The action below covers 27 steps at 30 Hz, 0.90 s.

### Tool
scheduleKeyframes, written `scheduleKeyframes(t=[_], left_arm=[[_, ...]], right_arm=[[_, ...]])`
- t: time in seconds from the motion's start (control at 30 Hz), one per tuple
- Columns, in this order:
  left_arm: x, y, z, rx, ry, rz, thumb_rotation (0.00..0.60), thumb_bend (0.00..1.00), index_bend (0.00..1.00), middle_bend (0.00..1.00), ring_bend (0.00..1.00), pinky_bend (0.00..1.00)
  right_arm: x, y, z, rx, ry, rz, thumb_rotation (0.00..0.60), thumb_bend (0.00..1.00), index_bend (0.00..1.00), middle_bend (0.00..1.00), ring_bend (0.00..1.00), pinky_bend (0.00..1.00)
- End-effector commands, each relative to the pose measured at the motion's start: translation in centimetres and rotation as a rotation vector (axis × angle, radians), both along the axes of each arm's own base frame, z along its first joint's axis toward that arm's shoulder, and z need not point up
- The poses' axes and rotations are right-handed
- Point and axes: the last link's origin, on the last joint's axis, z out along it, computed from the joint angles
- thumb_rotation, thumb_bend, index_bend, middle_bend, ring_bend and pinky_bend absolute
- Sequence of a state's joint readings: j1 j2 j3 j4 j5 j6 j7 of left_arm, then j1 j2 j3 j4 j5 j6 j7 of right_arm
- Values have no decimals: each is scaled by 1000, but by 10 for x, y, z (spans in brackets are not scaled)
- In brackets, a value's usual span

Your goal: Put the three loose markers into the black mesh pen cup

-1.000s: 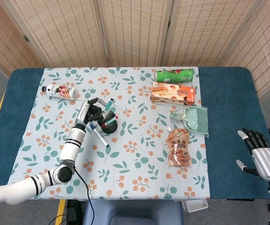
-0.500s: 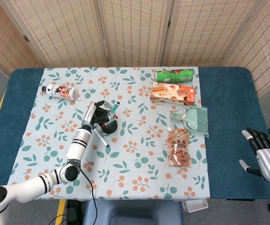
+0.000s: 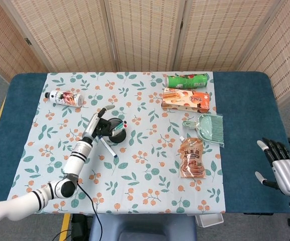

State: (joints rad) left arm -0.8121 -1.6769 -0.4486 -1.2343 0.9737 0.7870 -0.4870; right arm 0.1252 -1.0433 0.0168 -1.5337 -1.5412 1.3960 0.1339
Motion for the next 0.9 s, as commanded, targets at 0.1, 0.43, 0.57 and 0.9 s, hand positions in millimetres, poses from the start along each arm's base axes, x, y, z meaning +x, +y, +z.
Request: scheduleKeyframes(t=[0.1,0.43,0.57,0.9], left_arm=[[-12,-29,36,121,60,-83,600,224,232,957,962,965],[-61,-132,99,95,314,-252,600,224,295,957,962,965],[-80,-149,103,76,474,-370,600,224,330,956,962,965],[-93,-144,77,-32,656,-595,600,224,346,956,962,964]], right_arm=[[0,-1,-2,11,2,-1,600,281,48,0,0,0],[5,-2,-11,43,16,9,600,282,48,0,0,0],[8,-3,-18,65,24,14,600,281,48,0,0,0],[6,-9,-25,80,45,-9,600,281,47,0,0,0]])
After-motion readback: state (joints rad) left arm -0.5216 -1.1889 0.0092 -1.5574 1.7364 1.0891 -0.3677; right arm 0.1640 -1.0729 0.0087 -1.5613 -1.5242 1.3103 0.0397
